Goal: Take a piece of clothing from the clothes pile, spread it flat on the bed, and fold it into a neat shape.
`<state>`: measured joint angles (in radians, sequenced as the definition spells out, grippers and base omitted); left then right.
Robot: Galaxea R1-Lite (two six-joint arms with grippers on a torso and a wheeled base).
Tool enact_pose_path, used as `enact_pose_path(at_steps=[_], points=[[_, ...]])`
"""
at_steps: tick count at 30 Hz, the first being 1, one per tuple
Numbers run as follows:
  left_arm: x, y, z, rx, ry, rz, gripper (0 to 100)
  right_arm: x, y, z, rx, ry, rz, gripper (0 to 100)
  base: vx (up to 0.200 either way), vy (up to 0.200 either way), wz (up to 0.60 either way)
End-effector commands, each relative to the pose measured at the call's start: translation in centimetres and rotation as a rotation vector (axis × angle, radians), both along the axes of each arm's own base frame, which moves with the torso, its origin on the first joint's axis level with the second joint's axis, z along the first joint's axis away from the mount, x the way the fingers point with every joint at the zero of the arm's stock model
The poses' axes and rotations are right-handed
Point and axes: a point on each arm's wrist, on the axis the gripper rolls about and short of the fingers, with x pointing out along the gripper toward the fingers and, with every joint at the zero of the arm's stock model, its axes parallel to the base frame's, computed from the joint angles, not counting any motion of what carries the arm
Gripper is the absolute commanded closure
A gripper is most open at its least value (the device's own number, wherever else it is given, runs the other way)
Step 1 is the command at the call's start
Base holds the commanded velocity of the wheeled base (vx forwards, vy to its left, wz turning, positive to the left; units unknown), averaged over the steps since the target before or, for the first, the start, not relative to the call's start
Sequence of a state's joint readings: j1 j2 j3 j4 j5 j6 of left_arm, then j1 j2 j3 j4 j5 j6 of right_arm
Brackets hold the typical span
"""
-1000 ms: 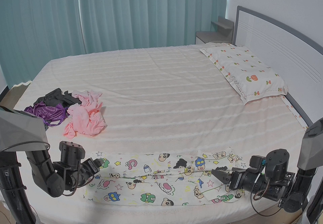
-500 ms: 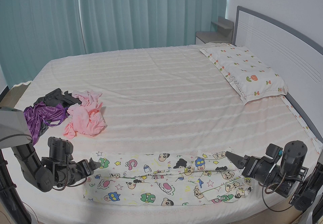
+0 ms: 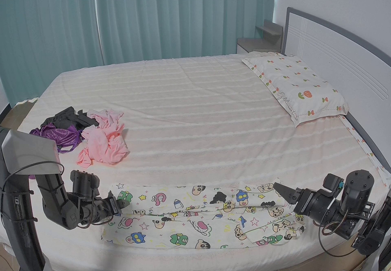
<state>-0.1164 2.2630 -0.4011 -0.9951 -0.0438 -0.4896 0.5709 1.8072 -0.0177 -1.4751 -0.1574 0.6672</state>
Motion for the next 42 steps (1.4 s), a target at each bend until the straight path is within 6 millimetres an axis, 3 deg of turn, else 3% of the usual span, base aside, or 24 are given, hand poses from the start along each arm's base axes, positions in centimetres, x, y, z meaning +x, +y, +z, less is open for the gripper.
enact_pose_path(at_steps=[1,14,15,32,42], points=[[0.1,-0.3,-0.8,0.001,0.020,-0.013,0,-0.3,-0.2,-0.3,-0.011,0.020,0.002,0,0.000,0.000,0.00],[0.4,-0.8,-1.4,0.020,0.030,-0.047,0,-0.3,-0.1,-0.3,-0.010,0.019,0.003,0,0.000,0.000,0.00],[0.4,-0.8,-1.5,0.030,0.030,-0.051,100,-0.3,-0.1,-0.3,-0.010,0.019,0.003,0,0.000,0.000,0.00],[0.6,-0.8,-1.1,0.049,0.011,-0.040,100,-0.3,-0.2,-0.3,-0.007,0.018,0.001,0,0.000,0.000,0.00],[0.4,2.4,1.9,0.046,-0.007,0.059,100,-0.3,-0.2,-0.2,-0.006,0.016,0.000,0,0.000,0.000,0.00]])
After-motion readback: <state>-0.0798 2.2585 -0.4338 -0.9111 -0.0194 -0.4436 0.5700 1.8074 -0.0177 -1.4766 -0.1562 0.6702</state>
